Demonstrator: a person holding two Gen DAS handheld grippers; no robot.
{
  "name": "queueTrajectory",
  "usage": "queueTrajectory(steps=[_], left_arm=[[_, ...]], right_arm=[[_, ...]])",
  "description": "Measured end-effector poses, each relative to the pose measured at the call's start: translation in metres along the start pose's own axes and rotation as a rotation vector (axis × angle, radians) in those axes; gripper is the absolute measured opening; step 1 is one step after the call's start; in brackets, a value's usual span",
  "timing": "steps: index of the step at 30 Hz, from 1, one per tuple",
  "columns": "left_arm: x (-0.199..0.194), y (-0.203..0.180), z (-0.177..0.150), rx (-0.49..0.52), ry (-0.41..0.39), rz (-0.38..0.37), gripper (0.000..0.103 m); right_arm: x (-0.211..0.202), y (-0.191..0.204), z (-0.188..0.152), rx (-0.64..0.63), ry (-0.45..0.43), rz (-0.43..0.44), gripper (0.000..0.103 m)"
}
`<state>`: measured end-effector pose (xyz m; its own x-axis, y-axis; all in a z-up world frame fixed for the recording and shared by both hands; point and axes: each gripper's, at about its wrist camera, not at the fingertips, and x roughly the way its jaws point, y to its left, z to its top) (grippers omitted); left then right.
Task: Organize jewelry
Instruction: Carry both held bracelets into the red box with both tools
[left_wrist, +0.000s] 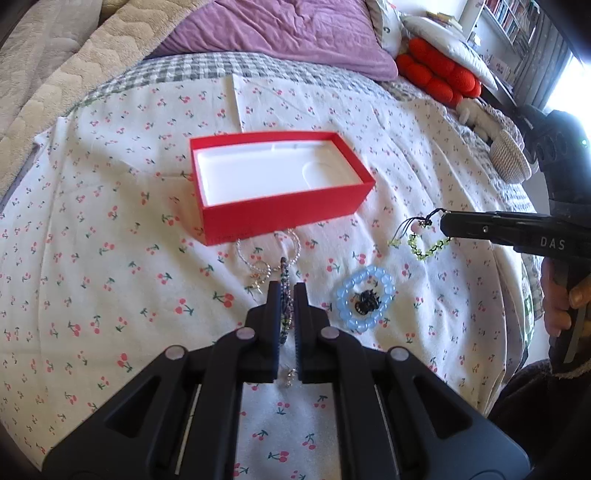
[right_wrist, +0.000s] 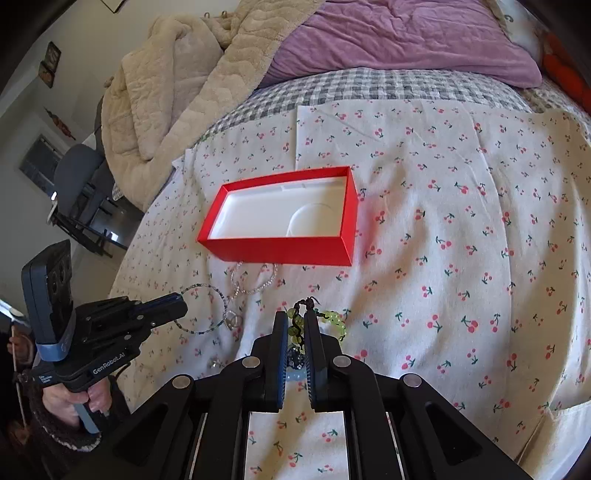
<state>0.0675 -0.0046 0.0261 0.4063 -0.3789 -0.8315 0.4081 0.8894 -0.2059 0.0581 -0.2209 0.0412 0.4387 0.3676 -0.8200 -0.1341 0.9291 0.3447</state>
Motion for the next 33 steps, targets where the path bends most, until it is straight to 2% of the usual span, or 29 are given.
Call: queueTrajectory(steps=[14, 19, 26, 33], left_arm=[[-0.010, -0.009, 0.050, 0.027, -0.078, 0.058, 0.007], [0.004, -0.002, 0.070, 0.001, -0.123, 0.024, 0.007], [0.037, 0.019, 0.080, -0.072, -0.114, 0.003, 0.007], [0.057, 0.034, 0.081, -0.072, -0.094, 0.090, 0.007]], right_arm=[[0.001, 0.032, 0.042, -0.040, -0.060, -0.019, 0.008], [0.016, 0.033, 0.056, -0.054, -0.092, -0.033, 0.008], [0.043, 0.021, 0.076, 0.012, -0.123, 0.039, 0.008], [0.068, 0.018, 0.079, 0.070, -0.097, 0.142, 0.009]])
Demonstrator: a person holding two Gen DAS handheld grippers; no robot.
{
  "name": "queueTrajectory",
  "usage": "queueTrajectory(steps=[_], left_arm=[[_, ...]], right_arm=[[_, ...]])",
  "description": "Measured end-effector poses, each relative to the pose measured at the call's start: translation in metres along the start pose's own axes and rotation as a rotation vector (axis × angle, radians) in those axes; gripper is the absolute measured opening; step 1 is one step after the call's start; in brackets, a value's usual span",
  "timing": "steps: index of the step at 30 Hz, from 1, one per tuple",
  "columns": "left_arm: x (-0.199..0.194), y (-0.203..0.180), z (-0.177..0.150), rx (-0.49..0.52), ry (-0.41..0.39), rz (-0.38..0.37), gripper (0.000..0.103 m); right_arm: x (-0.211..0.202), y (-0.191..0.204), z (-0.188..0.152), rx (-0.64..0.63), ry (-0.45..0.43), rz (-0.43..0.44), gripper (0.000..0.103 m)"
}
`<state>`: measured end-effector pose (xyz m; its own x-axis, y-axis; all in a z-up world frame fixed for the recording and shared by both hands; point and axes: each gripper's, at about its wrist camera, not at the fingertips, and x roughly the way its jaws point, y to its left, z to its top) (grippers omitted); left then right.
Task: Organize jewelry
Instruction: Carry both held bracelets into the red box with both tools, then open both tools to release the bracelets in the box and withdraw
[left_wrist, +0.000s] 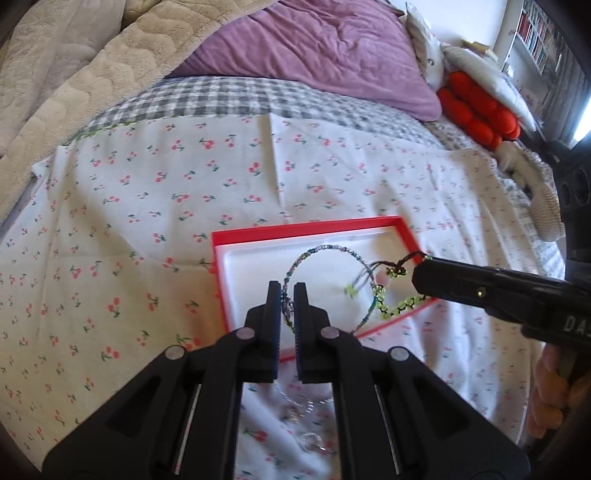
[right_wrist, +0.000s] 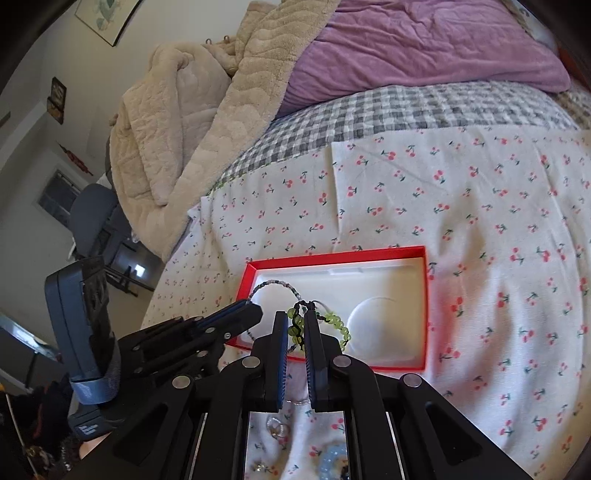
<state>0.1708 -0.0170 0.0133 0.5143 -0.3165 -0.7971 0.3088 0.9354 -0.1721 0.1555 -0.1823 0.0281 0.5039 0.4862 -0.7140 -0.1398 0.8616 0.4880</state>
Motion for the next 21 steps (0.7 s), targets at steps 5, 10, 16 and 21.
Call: queueTrajectory(steps=[5, 10, 16, 21], left_arm=[[0.005, 0.003, 0.000, 0.021, -0.003, 0.054, 0.007], [0.011, 0.002, -0.002, 0.045, 0.001, 0.079, 0.008], [0.013, 0.002, -0.004, 0.045, -0.005, 0.078, 0.008], [0.008, -0.001, -0.002, 0.048, -0.027, 0.085, 0.026]], right_arm=[[0.011, -0.004, 0.000, 0.021, 0.001, -0.001, 0.009], [0.014, -0.010, -0.001, -0.001, -0.002, -0.092, 0.009], [0.009, -0.018, -0.001, -0.018, -0.024, -0.150, 0.010], [0.001, -0.017, 0.001, -0.037, -0.049, -0.189, 0.014]])
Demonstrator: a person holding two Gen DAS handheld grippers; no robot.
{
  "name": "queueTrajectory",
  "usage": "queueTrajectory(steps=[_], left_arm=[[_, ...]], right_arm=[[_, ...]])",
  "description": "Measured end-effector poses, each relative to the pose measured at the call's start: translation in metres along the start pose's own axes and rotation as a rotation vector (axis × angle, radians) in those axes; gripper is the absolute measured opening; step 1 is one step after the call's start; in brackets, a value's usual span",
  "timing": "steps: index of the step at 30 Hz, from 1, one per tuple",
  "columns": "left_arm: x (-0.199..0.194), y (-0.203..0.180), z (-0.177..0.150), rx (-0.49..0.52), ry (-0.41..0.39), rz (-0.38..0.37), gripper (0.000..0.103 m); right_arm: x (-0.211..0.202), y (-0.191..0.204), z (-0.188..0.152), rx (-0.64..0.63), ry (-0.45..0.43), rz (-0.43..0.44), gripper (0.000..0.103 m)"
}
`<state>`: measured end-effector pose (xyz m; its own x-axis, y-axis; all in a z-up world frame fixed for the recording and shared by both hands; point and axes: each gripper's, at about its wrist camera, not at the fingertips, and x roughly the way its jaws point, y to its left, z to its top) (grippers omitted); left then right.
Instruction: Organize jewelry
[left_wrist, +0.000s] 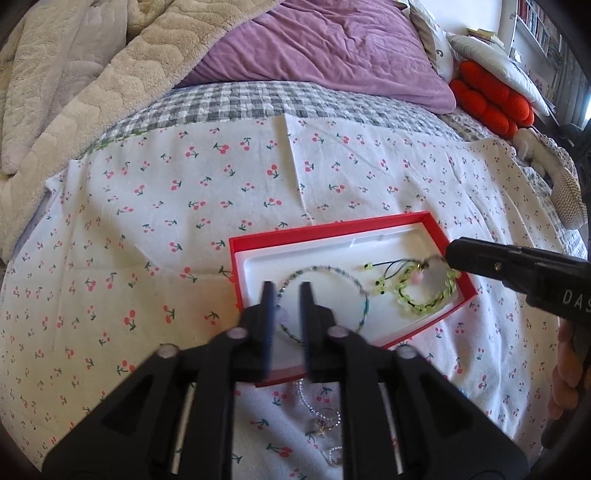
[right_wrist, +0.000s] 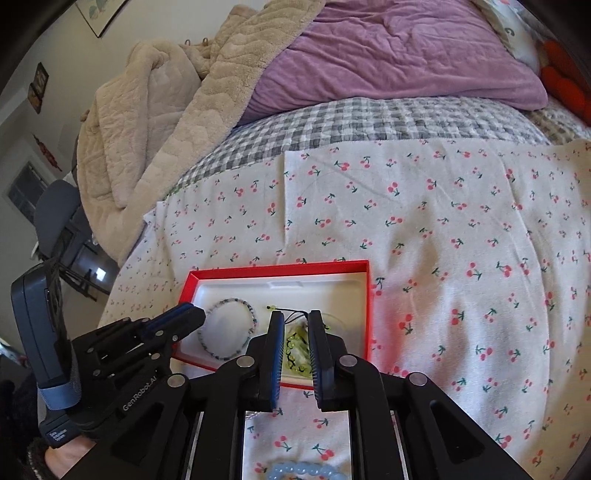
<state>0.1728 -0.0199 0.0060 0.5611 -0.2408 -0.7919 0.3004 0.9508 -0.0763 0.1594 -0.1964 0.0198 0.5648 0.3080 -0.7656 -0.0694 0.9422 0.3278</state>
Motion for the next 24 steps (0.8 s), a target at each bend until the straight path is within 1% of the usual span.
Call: queueTrajectory(steps=[1, 2, 4, 6, 7, 8, 9, 10, 11, 13, 15, 17, 19, 20, 22, 24], left_arm=[[-0.002, 0.000, 0.000, -0.005, -0.002, -0.001, 0.034], [-0.005, 0.000, 0.000, -0.012, -0.005, 0.001, 0.039], [-0.012, -0.002, 0.000, -0.017, -0.011, -0.008, 0.050], [-0.017, -0.004, -0.002, -0.017, -0.014, -0.002, 0.058], [-0.021, -0.006, -0.003, -0.017, -0.016, -0.001, 0.062], [-0.024, -0.007, -0.004, -0.017, -0.016, -0.001, 0.064], [-0.027, -0.007, -0.006, -0.016, -0.014, 0.005, 0.069], [-0.030, -0.008, -0.008, -0.015, -0.012, 0.016, 0.072], [-0.033, -0.009, -0.010, -0.015, -0.011, 0.025, 0.074], [-0.039, -0.009, -0.014, -0.019, -0.001, 0.048, 0.080], [-0.045, -0.009, -0.018, -0.022, 0.003, 0.056, 0.084], [-0.053, -0.011, -0.024, -0.021, 0.008, 0.069, 0.089], [-0.060, -0.014, -0.029, -0.016, 0.004, 0.078, 0.101], [-0.065, -0.015, -0.032, -0.013, -0.002, 0.081, 0.102], [-0.073, -0.015, -0.039, -0.009, -0.011, 0.078, 0.102], [-0.076, -0.013, -0.045, -0.009, 0.001, 0.057, 0.102]], right_arm=[[-0.002, 0.000, 0.000, -0.002, -0.001, -0.006, 0.015], [-0.006, 0.001, 0.000, -0.007, -0.004, -0.014, 0.015], [-0.012, 0.002, -0.001, -0.015, -0.009, -0.020, 0.016], [-0.021, 0.004, -0.003, -0.027, -0.013, -0.024, 0.021], [-0.024, 0.005, -0.004, -0.033, -0.017, -0.027, 0.029], [-0.029, 0.006, -0.006, -0.041, -0.020, -0.034, 0.053], [-0.034, 0.006, -0.008, -0.047, -0.028, -0.042, 0.067], [-0.039, 0.007, -0.010, -0.052, -0.043, -0.049, 0.076], [-0.047, 0.009, -0.014, -0.066, -0.064, -0.053, 0.076], [-0.055, 0.010, -0.017, -0.077, -0.062, -0.064, 0.077], [-0.066, 0.011, -0.022, -0.086, -0.074, -0.082, 0.080], [-0.075, 0.013, -0.027, -0.104, -0.086, -0.102, 0.091], [-0.084, 0.016, -0.035, -0.132, -0.103, -0.130, 0.092], [-0.088, 0.017, -0.039, -0.147, -0.109, -0.149, 0.095], [-0.095, 0.019, -0.048, -0.171, -0.111, -0.180, 0.103], [-0.100, 0.018, -0.059, -0.190, -0.097, -0.188, 0.103]])
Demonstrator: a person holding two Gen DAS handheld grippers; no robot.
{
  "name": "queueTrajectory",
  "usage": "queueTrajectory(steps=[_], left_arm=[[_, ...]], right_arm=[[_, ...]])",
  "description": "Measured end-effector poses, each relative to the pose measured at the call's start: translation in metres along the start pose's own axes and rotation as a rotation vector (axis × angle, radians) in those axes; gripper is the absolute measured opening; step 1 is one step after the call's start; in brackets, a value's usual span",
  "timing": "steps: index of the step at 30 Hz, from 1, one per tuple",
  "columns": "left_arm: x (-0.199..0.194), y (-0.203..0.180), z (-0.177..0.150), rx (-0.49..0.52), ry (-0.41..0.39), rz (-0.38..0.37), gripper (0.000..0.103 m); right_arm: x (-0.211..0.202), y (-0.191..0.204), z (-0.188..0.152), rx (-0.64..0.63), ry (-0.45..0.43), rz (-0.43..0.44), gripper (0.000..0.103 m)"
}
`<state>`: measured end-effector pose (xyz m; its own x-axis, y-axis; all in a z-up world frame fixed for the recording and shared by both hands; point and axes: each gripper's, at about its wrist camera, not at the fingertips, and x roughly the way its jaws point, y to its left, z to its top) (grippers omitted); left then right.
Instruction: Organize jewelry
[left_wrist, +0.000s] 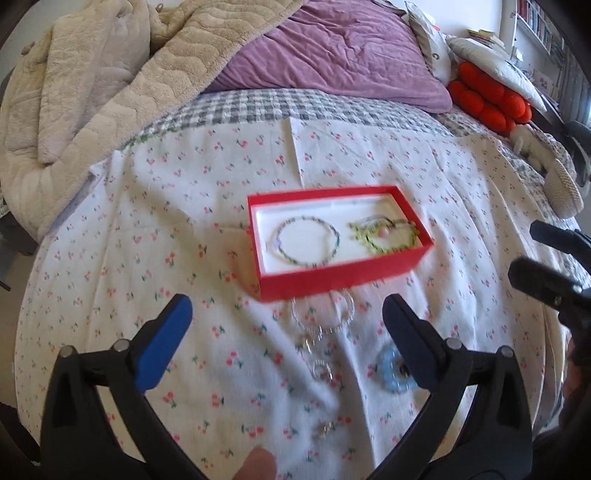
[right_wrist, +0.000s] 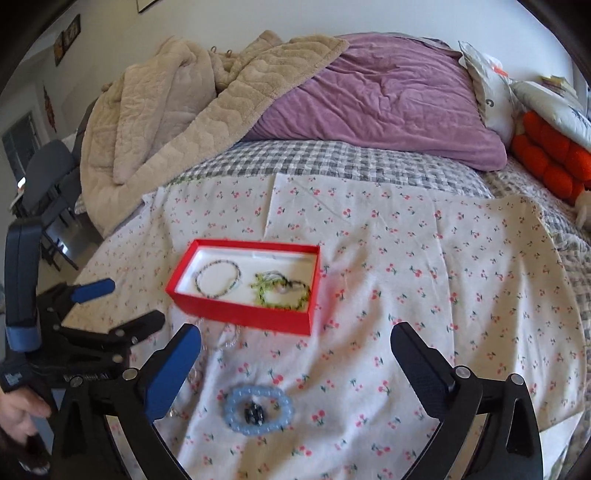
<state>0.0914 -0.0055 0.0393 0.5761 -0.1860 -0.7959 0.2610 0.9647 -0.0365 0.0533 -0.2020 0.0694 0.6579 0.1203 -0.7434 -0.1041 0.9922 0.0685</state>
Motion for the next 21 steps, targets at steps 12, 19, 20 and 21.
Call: queueTrajectory(steps=[12, 19, 20, 21], left_arm=[[0.019, 0.008, -0.035, -0.004, 0.116, -0.032, 0.102], [0.044, -0.003, -0.044, 0.081, 0.162, -0.064, 0.102], [0.045, -0.005, -0.045, 0.099, 0.162, -0.070, 0.102], [0.046, -0.007, -0.045, 0.116, 0.163, -0.075, 0.098]], right_arm=[[0.020, -0.015, -0.054, -0.050, 0.176, -0.031, 0.103], [0.045, -0.012, -0.066, -0.067, 0.267, 0.010, 0.103], [0.050, -0.014, -0.067, -0.054, 0.284, 0.029, 0.103], [0.055, -0.015, -0.069, -0.038, 0.299, 0.050, 0.103]])
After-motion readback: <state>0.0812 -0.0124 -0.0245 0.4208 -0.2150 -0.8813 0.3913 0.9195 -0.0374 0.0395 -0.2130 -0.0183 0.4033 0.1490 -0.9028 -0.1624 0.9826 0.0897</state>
